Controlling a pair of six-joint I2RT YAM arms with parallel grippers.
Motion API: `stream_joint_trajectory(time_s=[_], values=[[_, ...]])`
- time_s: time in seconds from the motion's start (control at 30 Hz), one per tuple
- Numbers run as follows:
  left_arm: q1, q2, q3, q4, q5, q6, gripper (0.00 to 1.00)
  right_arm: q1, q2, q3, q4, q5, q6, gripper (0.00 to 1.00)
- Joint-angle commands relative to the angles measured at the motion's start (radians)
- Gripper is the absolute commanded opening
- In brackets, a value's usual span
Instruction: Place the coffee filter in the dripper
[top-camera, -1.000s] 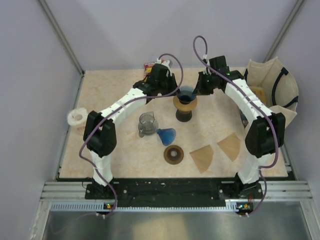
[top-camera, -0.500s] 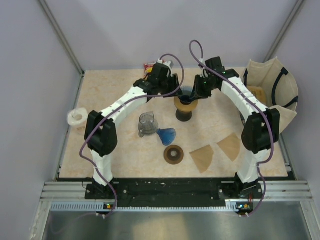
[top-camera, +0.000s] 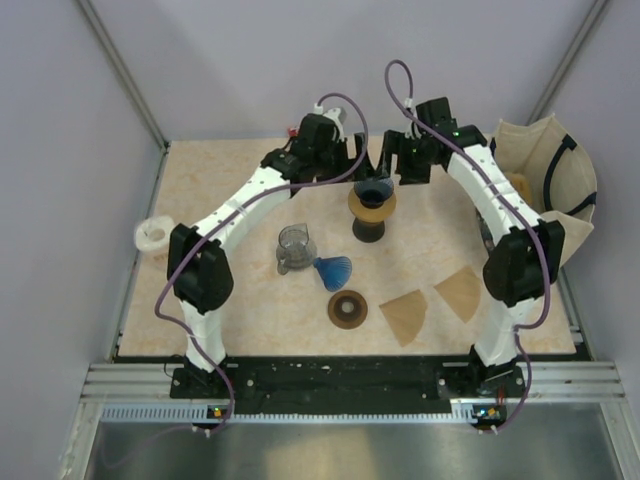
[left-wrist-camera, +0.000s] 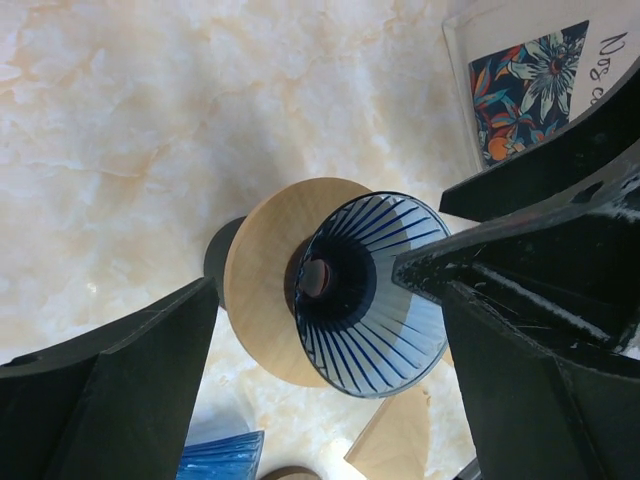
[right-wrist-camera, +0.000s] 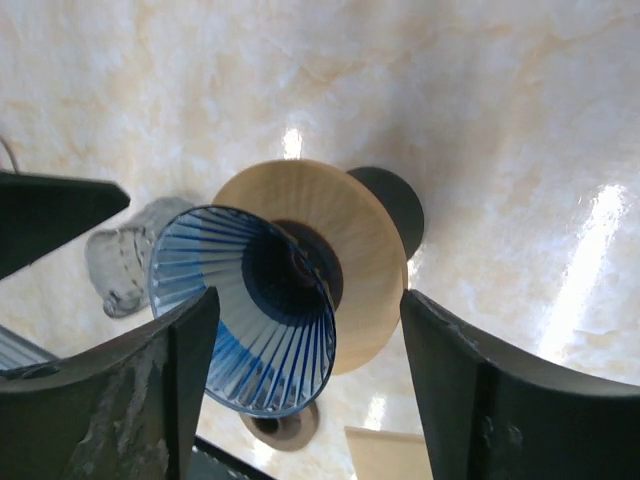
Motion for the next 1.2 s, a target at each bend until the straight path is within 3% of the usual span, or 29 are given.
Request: stream_joint_trajectory(time_s=[0.0, 0.07, 0.23, 0.43, 0.57, 0.63, 0.8, 1.0, 1.17], values=[[0.003, -0.108, 0.032, 0.01, -0.013, 0.043, 0.99, 0.005, -0.102, 0.069, 0.01, 0.065, 0.005, 0.83], [0.003, -0.172, 0.0, 0.01, -0.049, 0.065, 0.99, -0.001, -0.165, 0.06, 0.031, 0.101, 0.005, 0.99], [0.003, -0.485, -0.284, 0.126, -0.233, 0.109, 0.99, -0.017, -0.358, -0.06, 0.091, 0.245, 0.002, 0.99], [0.009, -0.818, -0.636, 0.148, -0.468, 0.079, 0.99, -0.024, -0.688, -0.489, 0.257, 0.304, 0.031, 0.99], [0.012, -0.968, -0.824, 0.134, -0.586, -0.025, 0.99, -0.026, -0.897, -0.692, 0.226, 0.337, 0.126, 0.99], [0.012, -1.019, -0.899, 0.169, -0.573, -0.07, 0.99, -0.024, -0.964, -0.761, 0.157, 0.355, 0.187, 0.99], [0.012, -1.065, -1.052, 0.231, -0.565, -0.13, 0.99, -0.021, -1.023, -0.877, -0.028, 0.372, 0.278, 0.99], [0.014, -1.104, -1.14, 0.237, -0.527, -0.173, 0.99, 0.038, -0.937, -1.085, 0.017, 0.326, 0.354, 0.95], [0.012, -1.151, -1.218, 0.213, -0.498, -0.178, 0.99, 0.19, -0.807, -1.103, 0.025, 0.484, 0.448, 0.91]])
